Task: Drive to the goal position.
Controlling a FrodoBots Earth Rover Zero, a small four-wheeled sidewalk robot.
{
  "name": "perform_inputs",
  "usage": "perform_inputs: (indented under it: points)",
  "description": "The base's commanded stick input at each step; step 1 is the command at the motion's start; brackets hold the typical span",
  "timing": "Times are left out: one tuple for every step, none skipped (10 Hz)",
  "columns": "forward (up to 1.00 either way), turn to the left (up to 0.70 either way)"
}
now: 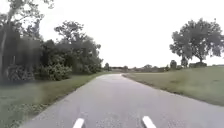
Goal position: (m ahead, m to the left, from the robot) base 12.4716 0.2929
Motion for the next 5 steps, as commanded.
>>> perform_inputs:
  points:
    - [0.5, 0.0]
    - [0.5, 0.0]
    - [0.5, 0.0]
    - [0.5, 0.0]
    - [0.5, 0.0]
